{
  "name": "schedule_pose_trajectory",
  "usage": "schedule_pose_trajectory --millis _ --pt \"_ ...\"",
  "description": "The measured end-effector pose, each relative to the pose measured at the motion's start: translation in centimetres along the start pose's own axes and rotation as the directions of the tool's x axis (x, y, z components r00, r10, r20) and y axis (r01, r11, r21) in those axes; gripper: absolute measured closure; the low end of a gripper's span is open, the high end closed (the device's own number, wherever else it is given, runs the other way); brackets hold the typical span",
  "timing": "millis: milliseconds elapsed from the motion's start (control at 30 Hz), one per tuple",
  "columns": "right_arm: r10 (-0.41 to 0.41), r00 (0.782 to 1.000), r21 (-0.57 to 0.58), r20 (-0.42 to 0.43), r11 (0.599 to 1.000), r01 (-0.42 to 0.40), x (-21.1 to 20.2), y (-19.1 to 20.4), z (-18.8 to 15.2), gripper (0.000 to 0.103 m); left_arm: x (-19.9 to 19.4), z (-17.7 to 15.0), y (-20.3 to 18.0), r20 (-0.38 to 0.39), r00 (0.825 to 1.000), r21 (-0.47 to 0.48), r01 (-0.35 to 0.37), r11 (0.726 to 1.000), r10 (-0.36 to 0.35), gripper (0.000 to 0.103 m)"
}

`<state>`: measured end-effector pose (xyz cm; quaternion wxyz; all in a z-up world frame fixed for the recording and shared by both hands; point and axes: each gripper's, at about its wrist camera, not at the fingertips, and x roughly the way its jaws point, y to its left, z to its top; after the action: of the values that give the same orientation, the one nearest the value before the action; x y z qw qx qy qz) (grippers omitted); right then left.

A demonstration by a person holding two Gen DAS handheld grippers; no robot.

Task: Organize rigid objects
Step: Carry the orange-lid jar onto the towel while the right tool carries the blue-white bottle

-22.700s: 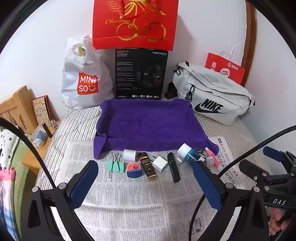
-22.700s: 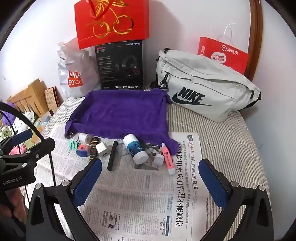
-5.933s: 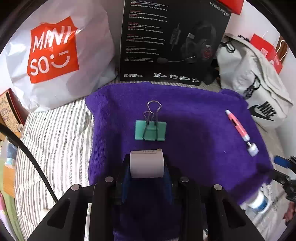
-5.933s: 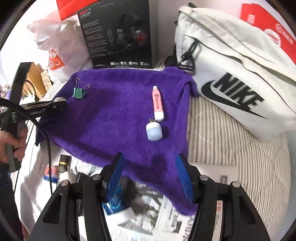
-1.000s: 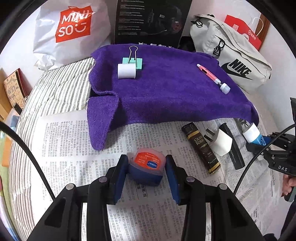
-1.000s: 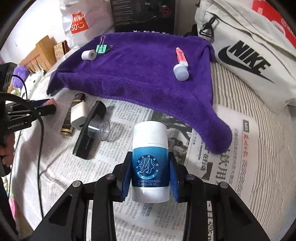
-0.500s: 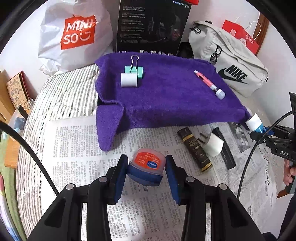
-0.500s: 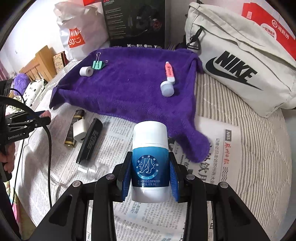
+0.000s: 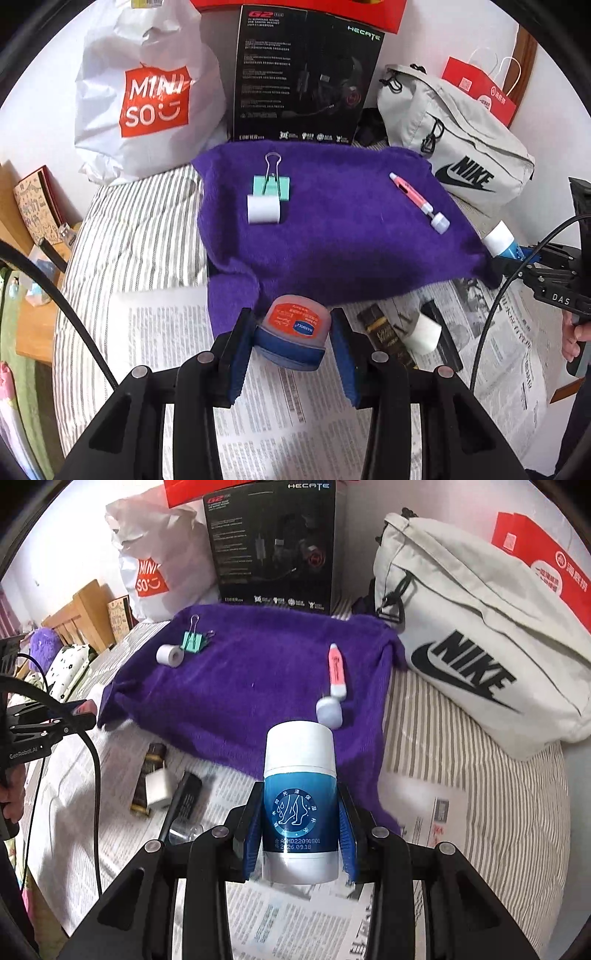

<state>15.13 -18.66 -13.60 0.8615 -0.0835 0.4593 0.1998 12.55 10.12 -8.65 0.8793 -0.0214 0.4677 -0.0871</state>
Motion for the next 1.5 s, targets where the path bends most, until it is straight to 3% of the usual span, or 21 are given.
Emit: schedule_pose_trajectory --millis 433,700,967,1500 --pt "0.006 1.0 -0.005 0.006 1.0 -0.006 2.3 -0.6 4.1 0.067 1.7 3.6 0.9 0.015 1.0 -0.003 0.013 1.0 -0.013 0.064" --pt "0.03 0.999 -0.008 -0.044 1.0 -0.03 6.1 0.0 6.1 0.067 3.1 4.3 1.8 0.007 0.999 -0.021 0.035 0.999 -0.035 0.064" --pt "0.028 0.993 -0.018 -0.117 0.999 -0.03 9.8 0.8 5.6 0.067 4.5 4.6 2.2 -0.009 0.999 -0.027 0.044 0.999 -0.044 0.064" --pt "-0.02 0.994 -0.027 -0.105 1.0 0.017 10.3 0.6 5.9 0.067 6.7 5.6 2.9 -0.036 0.998 -0.028 0.054 0.998 -0.055 0.064"
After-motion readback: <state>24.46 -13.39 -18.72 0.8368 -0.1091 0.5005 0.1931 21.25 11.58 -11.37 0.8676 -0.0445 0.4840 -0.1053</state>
